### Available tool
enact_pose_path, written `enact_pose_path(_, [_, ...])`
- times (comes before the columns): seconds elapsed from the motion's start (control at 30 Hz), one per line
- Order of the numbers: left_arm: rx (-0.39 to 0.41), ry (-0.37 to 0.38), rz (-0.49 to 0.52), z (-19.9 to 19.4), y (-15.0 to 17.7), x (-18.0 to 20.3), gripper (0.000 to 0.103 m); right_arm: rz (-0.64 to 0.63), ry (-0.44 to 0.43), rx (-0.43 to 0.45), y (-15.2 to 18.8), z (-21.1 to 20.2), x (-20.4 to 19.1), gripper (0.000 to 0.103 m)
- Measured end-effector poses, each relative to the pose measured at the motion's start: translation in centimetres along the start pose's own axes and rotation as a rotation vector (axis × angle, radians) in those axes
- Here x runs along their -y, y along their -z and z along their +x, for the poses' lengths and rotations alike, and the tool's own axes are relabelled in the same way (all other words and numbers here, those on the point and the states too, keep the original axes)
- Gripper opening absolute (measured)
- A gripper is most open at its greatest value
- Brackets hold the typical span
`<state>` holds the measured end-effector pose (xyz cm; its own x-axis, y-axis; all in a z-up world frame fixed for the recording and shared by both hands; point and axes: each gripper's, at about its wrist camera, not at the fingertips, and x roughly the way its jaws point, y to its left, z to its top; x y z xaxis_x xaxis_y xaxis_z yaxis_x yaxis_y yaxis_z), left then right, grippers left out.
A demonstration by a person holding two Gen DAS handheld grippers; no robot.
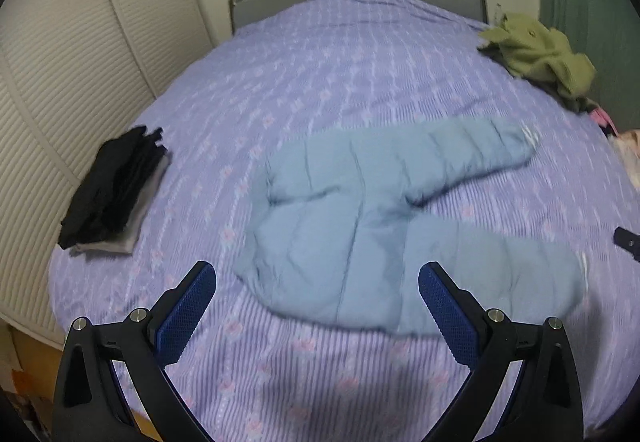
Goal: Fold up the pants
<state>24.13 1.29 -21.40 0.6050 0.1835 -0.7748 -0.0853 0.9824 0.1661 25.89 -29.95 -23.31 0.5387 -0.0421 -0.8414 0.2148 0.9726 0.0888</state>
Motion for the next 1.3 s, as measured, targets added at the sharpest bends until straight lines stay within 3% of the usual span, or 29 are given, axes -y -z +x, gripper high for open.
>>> enact_pose_path(0.17, [-0.037, -0.001, 0.062, 2.1, 3.3, 1.2, 0.103, 0.113, -0.004, -0.065, 5.4, 2.4, 0.2, 0.067])
enact_pose_path(0.47, [-0.125, 0.019, -0.149, 5.5, 5.9, 0.4, 0.103, 0.34, -0.166, -0.189, 8.5, 9.3, 2.0, 0.066])
enact_pose_path(0.5, [-0.138, 0.029, -0.175, 5.8, 6.1, 0.0, 0.103, 0.346, -0.176, -0.196, 8.7, 9.7, 1.9, 0.059])
enact_pose_path(0.53, [-0.153, 0.035, -0.203, 6.1, 6.2, -0.4, 0.103, 0.336, -0.174, -0.2, 8.8, 10.0, 1.6, 0.044])
enact_pose_path(0.6, [-0.183, 0.049, -0.263, 6.7, 6.3, -1.7, 0.103, 0.279, -0.126, -0.182, 8.3, 9.9, 1.1, 0.023])
enact_pose_path(0.63, [-0.189, 0.052, -0.279, 6.9, 6.4, -2.1, 0.103, 0.282, -0.116, -0.169, 8.1, 9.6, 1.1, 0.018])
enact_pose_path(0.77, [-0.146, 0.032, -0.23, 7.1, 6.0, -2.6, 0.103, 0.261, -0.002, -0.088, 6.7, 7.4, 0.9, 0.017])
enact_pose_path(0.9, [-0.124, 0.071, -0.24, 8.8, 5.2, -3.7, 0.103, 0.184, 0.075, -0.103, 6.4, 7.7, -0.7, 0.017])
enact_pose_path(1.1, [-0.237, 0.194, -0.374, 13.7, 5.9, -6.2, 0.085, 0.131, 0.188, -0.088, 6.7, 8.0, -2.5, 0.017])
enact_pose_path(1.23, [-0.287, 0.251, -0.44, 15.2, 7.2, -6.8, 0.082, 0.072, 0.23, -0.091, 6.8, 8.3, -3.5, 0.017])
enact_pose_path(1.3, [-0.313, 0.3, -0.467, 16.0, 7.5, -6.8, 0.072, 0.042, 0.241, -0.095, 6.7, 8.4, -3.9, 0.017])
